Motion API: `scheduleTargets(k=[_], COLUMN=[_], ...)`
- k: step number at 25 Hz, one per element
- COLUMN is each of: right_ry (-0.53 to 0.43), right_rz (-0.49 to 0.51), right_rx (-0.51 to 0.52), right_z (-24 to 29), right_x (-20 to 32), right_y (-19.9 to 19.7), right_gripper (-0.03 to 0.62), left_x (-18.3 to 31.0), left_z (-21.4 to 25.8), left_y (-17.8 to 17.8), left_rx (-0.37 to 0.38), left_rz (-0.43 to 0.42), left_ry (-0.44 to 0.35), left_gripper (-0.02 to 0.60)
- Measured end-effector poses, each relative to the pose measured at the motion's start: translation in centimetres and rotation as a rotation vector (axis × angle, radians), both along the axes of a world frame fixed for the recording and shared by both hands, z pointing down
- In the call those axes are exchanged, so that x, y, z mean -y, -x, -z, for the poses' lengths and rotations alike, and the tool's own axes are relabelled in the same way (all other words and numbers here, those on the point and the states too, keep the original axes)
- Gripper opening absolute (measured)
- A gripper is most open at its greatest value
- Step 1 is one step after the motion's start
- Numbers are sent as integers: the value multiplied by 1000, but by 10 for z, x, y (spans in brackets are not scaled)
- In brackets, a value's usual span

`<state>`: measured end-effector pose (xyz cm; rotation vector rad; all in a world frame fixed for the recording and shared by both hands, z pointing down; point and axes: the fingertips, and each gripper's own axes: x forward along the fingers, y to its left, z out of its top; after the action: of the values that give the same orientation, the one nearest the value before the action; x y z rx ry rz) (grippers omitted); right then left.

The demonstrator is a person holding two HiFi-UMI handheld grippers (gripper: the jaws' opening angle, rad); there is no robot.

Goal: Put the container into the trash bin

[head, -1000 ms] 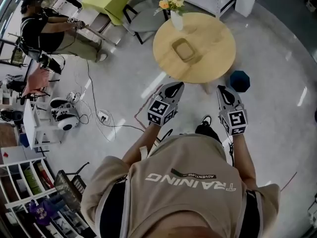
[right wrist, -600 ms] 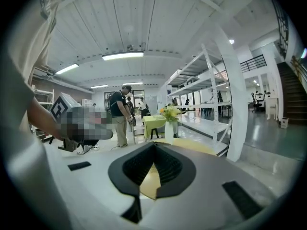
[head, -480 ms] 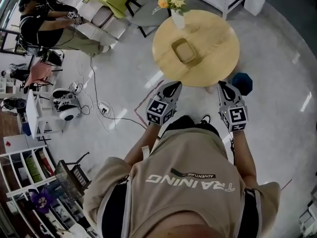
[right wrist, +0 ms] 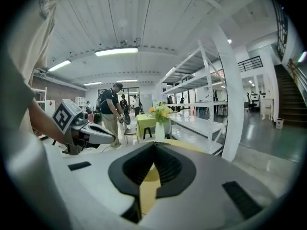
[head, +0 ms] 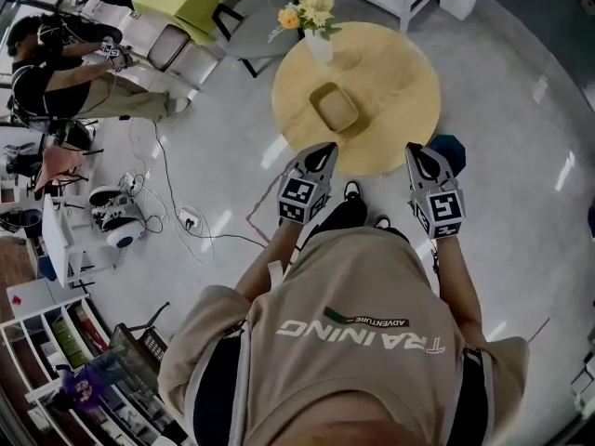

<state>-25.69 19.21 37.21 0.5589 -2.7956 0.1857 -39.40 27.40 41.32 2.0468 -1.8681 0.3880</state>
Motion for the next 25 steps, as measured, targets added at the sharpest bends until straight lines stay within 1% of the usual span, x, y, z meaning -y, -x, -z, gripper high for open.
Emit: scheduleTargets(k=[6, 11, 14, 17, 21, 25], right_ry=[-51, 25, 58, 69, 88, 76], right_rz=[-57, -136, -185, -221, -239, -233], right_rx=[-68, -37, -34, -41, -57, -60], right_z=[2, -5, -12, -18, -28, -31], right_x=[38, 50, 51, 56, 59, 68], right_y=[29, 48, 48, 48, 44, 48], right_gripper=[3, 3, 3, 3, 3, 3], left_x=[38, 52, 58, 68, 69, 74], left_z=[-9, -37, -57, -74, -94, -122], left_y=[25, 42, 44, 48, 46, 45], left_rx=[19, -16, -31, -40, -49, -43], left_rz=[-90, -137, -168, -205, -230, -252], left_ry=[22, 83, 119, 148, 201, 278], left_gripper=[6, 7, 8, 8, 8, 8])
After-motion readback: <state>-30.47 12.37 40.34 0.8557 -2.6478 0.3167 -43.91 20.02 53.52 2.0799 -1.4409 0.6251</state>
